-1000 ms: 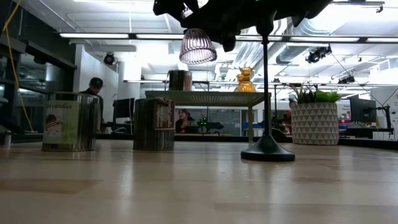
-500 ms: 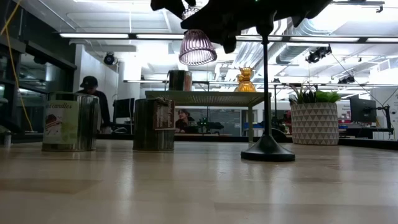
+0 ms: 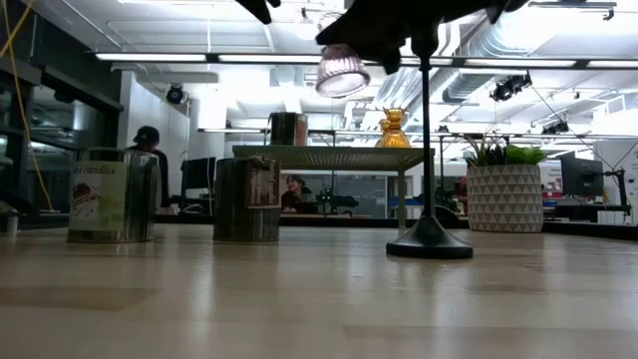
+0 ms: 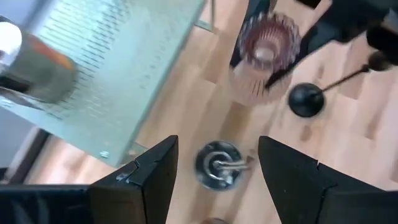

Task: Pick & Place candle stick holders
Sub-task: Put the violet candle holder on the shelf

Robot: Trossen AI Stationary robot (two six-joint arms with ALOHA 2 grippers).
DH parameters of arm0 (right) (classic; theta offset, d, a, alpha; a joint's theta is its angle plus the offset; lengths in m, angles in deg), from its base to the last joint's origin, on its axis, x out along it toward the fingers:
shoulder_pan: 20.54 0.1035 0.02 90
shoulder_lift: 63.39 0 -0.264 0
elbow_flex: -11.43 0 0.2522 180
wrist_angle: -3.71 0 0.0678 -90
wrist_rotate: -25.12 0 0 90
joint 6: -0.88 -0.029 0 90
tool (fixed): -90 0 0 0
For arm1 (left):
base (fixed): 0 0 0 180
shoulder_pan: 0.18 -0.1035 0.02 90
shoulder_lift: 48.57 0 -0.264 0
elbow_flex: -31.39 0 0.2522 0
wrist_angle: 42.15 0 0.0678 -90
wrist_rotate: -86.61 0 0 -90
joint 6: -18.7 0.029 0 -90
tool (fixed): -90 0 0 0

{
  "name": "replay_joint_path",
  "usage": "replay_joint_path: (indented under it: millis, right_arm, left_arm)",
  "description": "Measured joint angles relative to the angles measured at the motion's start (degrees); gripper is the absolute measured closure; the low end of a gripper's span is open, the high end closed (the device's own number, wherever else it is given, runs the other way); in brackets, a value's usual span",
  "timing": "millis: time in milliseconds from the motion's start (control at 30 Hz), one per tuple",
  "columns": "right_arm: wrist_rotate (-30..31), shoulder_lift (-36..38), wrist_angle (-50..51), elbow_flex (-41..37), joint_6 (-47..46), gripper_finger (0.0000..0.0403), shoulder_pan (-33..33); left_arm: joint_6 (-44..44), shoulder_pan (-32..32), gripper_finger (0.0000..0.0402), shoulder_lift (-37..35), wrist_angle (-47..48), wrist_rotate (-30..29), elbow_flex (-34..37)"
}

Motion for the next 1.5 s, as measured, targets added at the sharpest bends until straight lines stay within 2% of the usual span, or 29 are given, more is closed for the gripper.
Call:
replay_joint_path:
  millis: [167,300,500,667,1000,1233,1500]
  right_arm:
    - [4.5,5.8,8.7,0.0,-0.1,0.029,-2.4]
    - [5.6,10.6,16.2,-0.1,-2.0,0.029,-5.1]
    - [5.6,17.8,18.2,-5.1,-5.9,0.029,-8.2]
    - [5.7,22.1,18.1,-7.9,-8.1,0.029,-8.0]
    - [8.7,21.0,19.4,-8.0,-8.5,0.029,-5.1]
    - [12.9,19.5,18.1,-8.0,-10.2,0.029,-4.5]
    - [12.9,15.5,12.4,-8.0,-6.8,0.029,-4.6]
  left_arm:
    - [1.7,0.0,0.0185,-1.5,0.4,-3.4,1.1]
    - [2.0,0.0,0.0185,-3.6,-1.6,-4.2,6.1]
    - [0.4,0.0,0.0185,-9.1,-8.4,-3.7,17.0]
    - [-0.5,0.0,0.0185,-14.6,-14.9,-3.2,25.3]
    - [-1.0,0.0,0.0185,-23.1,-21.2,-3.7,35.0]
    - [-0.9,0.0,0.0185,-25.9,-22.8,-4.3,38.5]
    - [0.8,0.0,0.0185,-26.0,-23.8,-4.3,39.0]
